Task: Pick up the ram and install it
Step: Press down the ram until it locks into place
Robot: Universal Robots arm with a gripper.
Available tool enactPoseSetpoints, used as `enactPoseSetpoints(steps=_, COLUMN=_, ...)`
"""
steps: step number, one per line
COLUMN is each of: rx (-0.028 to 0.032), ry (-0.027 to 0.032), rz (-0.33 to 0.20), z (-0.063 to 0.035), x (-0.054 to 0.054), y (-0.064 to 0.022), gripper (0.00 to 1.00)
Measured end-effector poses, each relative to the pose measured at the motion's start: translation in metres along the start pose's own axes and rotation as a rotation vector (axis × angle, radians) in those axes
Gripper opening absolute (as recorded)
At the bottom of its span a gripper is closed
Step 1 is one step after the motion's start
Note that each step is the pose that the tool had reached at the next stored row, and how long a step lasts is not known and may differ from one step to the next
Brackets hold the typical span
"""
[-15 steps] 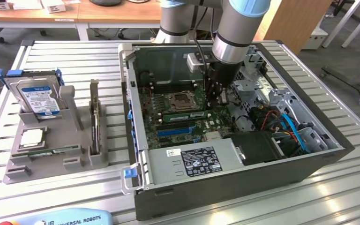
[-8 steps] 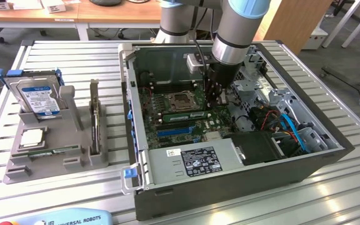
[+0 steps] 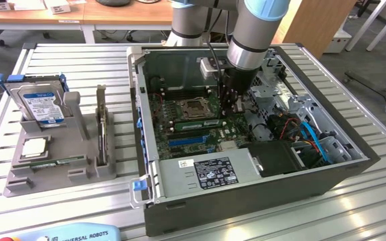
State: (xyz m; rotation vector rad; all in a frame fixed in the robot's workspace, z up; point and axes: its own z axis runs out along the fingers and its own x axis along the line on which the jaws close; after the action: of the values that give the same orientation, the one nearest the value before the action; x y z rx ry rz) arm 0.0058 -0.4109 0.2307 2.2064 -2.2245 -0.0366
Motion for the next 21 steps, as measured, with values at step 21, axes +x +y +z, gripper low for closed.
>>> enactPoseSetpoints(steps=21, rx=-0.0001, ry=0.0003, rz=0.0, z=0.0016, x=0.0001, y=0.0, gripper=0.1)
